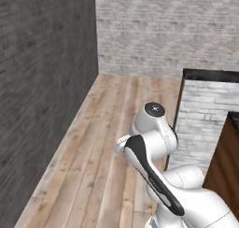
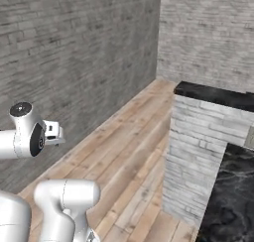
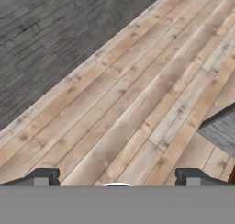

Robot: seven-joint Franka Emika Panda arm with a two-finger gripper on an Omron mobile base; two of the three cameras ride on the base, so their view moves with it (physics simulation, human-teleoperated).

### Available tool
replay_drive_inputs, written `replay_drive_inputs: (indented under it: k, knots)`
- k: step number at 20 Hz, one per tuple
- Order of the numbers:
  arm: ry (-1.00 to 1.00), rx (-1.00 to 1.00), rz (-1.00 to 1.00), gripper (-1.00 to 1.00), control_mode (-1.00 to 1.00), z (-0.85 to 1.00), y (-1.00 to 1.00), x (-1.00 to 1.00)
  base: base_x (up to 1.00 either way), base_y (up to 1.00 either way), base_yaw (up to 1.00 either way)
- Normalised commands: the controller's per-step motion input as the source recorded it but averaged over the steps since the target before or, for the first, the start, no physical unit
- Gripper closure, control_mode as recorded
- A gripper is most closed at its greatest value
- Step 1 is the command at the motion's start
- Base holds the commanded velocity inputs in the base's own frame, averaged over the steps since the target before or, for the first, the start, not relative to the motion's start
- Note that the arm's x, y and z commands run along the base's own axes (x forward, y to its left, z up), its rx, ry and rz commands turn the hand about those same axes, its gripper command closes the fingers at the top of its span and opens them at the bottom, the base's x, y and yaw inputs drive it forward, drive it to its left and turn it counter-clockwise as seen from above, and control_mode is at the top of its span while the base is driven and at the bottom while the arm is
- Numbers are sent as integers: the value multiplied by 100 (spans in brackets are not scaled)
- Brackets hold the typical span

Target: Four empty soda cans are scattered around the kitchen. Gather all the cans and cluster them next to the stove for recycling.

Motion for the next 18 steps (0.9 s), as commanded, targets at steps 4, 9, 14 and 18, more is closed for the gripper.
replay_drive_inputs:
  k: [4, 9, 14, 18]
  knots:
    - [0, 0, 0, -100, 100, 0, 0, 0, 71, 24, -14]
    - [0, 0, 0, -100, 100, 0, 0, 0, 72, 23, -14]
    - [0, 0, 0, -100, 100, 0, 0, 0, 72, 23, -13]
    - [0, 0, 0, -100, 100, 0, 0, 0, 71, 23, -14]
